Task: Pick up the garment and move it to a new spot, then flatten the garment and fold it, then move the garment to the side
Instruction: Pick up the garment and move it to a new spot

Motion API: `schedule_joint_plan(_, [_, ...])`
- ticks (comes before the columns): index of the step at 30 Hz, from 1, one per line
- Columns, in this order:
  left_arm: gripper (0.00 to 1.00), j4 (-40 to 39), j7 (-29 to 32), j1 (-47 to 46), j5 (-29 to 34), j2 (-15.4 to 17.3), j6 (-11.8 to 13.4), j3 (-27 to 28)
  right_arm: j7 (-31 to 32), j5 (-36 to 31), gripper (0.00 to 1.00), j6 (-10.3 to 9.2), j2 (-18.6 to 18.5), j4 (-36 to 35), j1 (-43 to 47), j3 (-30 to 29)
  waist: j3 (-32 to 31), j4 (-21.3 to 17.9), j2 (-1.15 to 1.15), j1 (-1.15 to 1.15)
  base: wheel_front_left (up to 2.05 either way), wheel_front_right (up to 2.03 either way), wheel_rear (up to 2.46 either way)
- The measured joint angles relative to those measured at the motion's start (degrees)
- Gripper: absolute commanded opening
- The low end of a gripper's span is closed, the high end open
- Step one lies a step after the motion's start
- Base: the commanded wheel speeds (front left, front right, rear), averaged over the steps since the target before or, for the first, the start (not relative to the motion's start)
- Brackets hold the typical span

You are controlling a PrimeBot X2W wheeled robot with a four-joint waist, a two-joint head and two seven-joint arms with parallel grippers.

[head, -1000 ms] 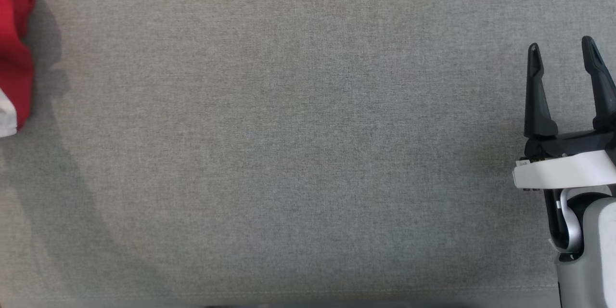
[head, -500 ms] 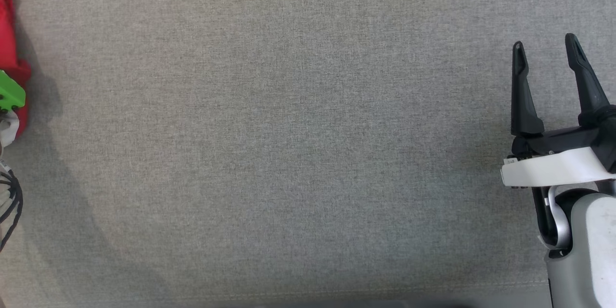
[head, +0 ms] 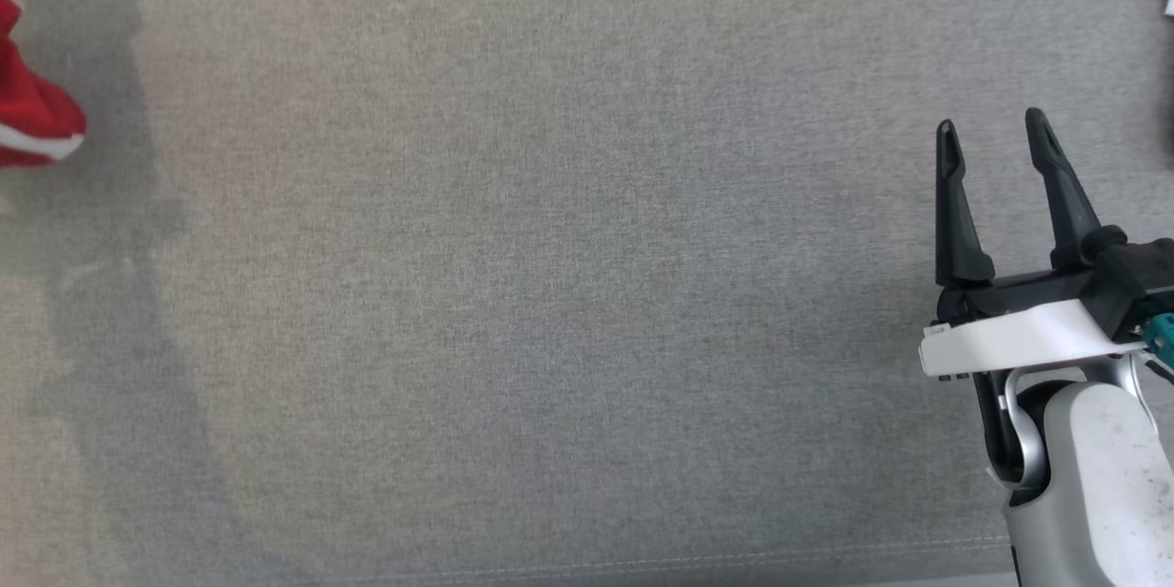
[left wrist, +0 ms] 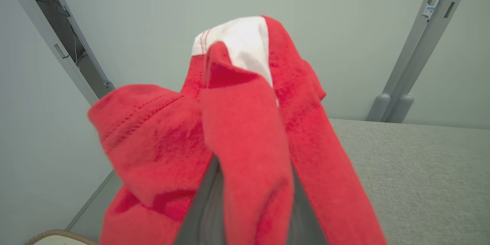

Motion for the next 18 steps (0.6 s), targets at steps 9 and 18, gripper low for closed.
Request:
schedule_joint_plan(9, [0.0, -12.13, -0.14, -3.74, 3.7, 0.92, 0.22, -3.36, -2.32, 2.25, 1.0, 0.0, 0.94, 4.02, 0.89, 0.66, -5.02, -3.49, 0.0, 0.0, 0.0, 0.0, 0.0])
schedule_joint_plan(18, [0.0, -26.25, 5.57, -5.19, 6.28, -1.8, 1.89, -8.58, -3.75, 6.13, 1.0, 0.0, 1.21, 7.48, 2.27, 1.78, -8.01, -9.89, 0.0, 0.0, 0.0, 0.0, 0.0])
